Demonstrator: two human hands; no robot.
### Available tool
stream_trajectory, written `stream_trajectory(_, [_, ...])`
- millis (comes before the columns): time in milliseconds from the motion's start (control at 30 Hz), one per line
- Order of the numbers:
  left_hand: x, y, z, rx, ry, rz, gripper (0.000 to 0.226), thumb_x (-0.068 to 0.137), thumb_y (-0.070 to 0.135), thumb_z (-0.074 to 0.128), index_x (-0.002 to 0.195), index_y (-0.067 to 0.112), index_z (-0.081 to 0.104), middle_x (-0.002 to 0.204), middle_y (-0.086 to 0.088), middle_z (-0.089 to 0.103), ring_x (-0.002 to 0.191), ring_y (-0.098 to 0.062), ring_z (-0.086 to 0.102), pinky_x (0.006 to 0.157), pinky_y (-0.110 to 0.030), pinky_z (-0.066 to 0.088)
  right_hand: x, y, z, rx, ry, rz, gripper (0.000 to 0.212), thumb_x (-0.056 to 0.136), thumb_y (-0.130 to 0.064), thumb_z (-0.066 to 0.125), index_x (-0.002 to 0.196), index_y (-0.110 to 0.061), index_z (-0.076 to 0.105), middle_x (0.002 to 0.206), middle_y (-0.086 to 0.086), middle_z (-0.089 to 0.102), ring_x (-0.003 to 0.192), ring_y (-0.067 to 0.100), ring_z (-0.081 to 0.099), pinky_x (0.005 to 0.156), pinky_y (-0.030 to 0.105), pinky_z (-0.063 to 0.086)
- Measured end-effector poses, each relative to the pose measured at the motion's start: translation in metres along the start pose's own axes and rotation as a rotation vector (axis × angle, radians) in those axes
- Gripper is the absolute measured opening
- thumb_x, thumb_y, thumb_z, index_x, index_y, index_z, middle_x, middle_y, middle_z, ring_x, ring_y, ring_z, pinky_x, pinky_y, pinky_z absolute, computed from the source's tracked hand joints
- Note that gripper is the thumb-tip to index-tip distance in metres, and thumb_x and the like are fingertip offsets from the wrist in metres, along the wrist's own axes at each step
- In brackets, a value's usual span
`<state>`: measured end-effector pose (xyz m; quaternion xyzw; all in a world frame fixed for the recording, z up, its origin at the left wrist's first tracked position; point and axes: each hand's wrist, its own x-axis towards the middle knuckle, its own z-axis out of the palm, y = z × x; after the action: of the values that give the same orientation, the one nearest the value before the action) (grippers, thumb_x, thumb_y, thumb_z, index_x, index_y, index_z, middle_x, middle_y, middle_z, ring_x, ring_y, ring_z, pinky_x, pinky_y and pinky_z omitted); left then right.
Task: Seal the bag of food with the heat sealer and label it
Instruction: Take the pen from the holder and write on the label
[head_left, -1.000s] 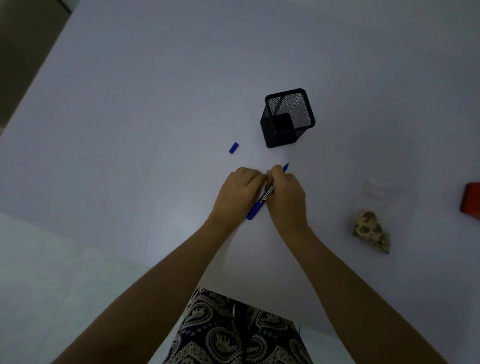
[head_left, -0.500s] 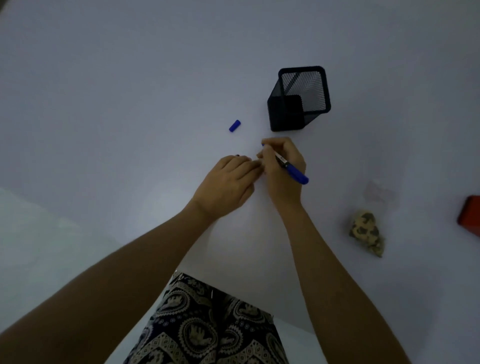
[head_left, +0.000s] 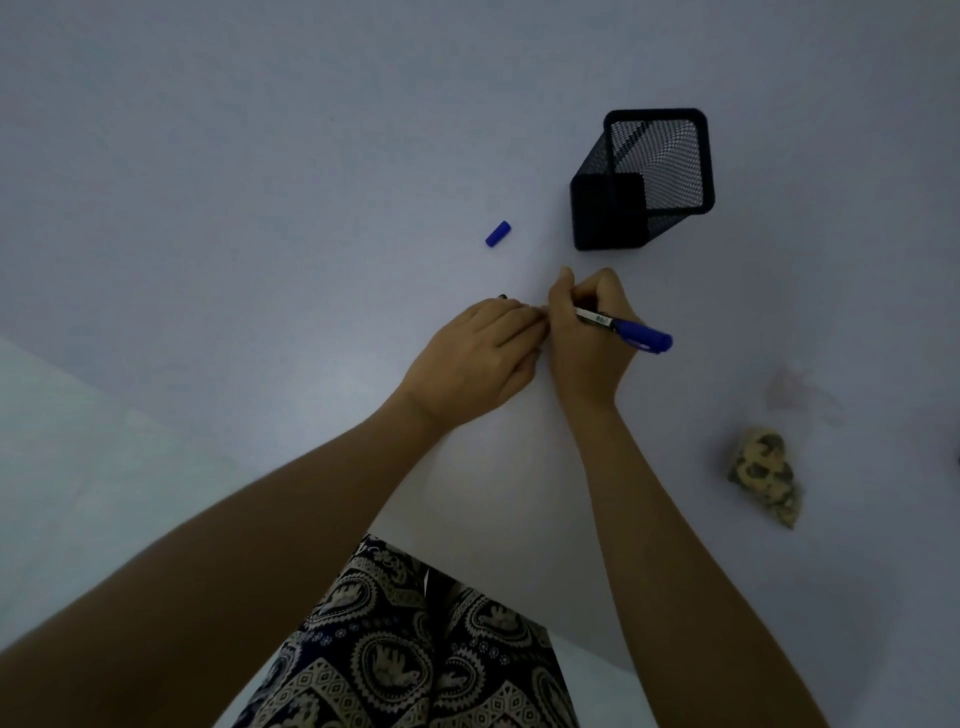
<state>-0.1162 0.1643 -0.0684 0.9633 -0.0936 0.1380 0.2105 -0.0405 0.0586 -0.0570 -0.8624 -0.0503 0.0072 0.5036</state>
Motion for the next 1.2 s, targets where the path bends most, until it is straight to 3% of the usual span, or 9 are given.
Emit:
stream_trajectory(100, [0.0008,0.0007,0.0005,-0.005,0.011,0.002,0.027,0.092,0.017,0.056,0.108,0.000,0.068,0.108,-0.014,0.069,0.099,-0.027,0.065,0.097,-0.032,0.043,-0.0004,-0.0013,-0.0003,0.034,-0.011,0.051,0.040,0.092,-0.009,0.059,0.061,-0.021,0.037,0.050,-0.011,0.042,0.043,0.001,0.047,0.045,0.010,0.035])
stream_trajectory(300, [0.0007,0.0005,-0.0007,-0.004,0.008,-0.005,0.026,0.092,0.016,0.056,0.109,-0.001,0.068,0.109,-0.014,0.068,0.099,-0.027,0.064,0.095,-0.033,0.046,-0.0010,-0.0014,0.0004,0.032,0.000,0.059,0.031,0.092,-0.009,0.058,0.066,-0.011,0.042,0.049,-0.010,0.042,0.043,0.003,0.047,0.044,0.012,0.036])
stream_trajectory(1200, [-0.0007,0.0026,-0.0050,0.000,-0.001,-0.032,0.030,0.092,0.019,0.053,0.113,0.003,0.067,0.111,-0.011,0.069,0.100,-0.025,0.064,0.094,-0.026,0.043,-0.0029,0.0033,0.0038,0.038,0.053,0.017,0.029,0.092,-0.009,0.057,0.067,-0.010,0.044,0.050,-0.008,0.041,0.044,0.005,0.043,0.046,0.011,0.035])
